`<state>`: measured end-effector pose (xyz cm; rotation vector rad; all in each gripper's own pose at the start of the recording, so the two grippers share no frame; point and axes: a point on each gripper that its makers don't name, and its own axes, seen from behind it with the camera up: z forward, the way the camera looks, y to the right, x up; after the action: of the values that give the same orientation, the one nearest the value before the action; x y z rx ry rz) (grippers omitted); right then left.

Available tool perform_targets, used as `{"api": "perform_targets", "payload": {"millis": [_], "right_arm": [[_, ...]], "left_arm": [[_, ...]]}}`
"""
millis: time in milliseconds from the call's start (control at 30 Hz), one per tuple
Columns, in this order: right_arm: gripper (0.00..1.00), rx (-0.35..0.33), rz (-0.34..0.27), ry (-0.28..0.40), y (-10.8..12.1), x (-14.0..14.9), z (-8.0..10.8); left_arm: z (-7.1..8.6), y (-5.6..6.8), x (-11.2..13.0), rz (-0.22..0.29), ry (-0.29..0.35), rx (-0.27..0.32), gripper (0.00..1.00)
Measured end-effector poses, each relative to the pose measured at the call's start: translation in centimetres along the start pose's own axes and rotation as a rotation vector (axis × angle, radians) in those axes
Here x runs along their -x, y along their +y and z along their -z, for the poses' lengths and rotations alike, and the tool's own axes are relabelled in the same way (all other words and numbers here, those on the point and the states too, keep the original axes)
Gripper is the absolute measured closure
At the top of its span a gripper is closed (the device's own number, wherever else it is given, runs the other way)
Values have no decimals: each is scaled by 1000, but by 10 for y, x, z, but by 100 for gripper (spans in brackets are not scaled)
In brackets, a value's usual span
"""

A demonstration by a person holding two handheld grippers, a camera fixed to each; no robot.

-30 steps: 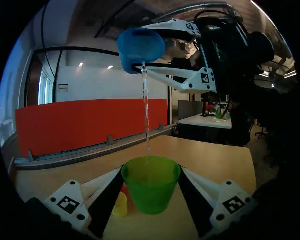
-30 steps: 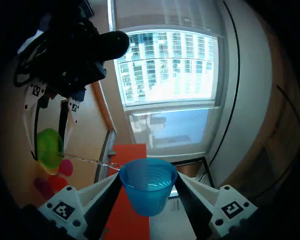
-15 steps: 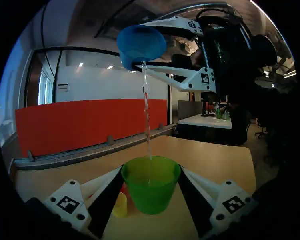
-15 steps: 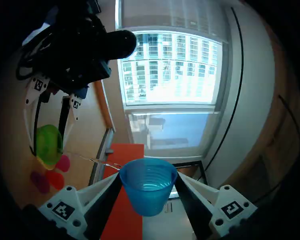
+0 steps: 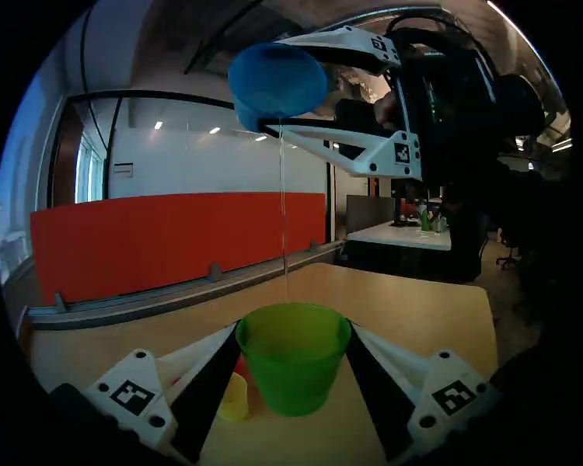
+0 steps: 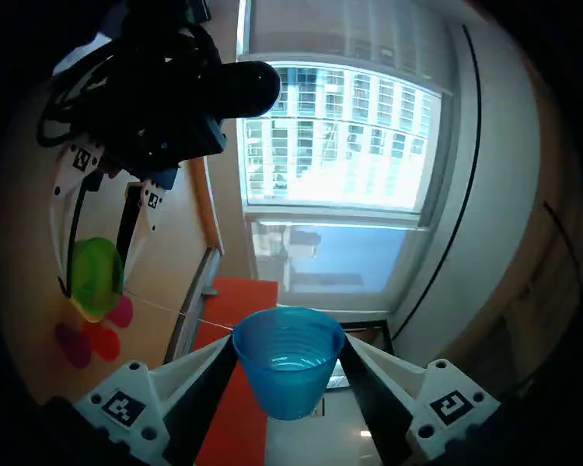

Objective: Pour water

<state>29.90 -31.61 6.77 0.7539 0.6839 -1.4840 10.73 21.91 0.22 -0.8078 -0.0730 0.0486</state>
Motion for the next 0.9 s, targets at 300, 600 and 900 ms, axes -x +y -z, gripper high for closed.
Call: {"api": "perform_targets", "payload": {"millis": [300, 600, 900], "right_arm": [[9, -4, -3, 1, -1, 1, 2], [9, -2, -14, 0, 0, 2, 2], [9, 0, -79, 2, -1, 2, 4]], "left_arm": [[0, 0, 1, -1, -1, 0, 11], [-1, 0, 0, 1, 1, 0, 12], [0, 0, 1, -1, 0, -1, 12]]}}
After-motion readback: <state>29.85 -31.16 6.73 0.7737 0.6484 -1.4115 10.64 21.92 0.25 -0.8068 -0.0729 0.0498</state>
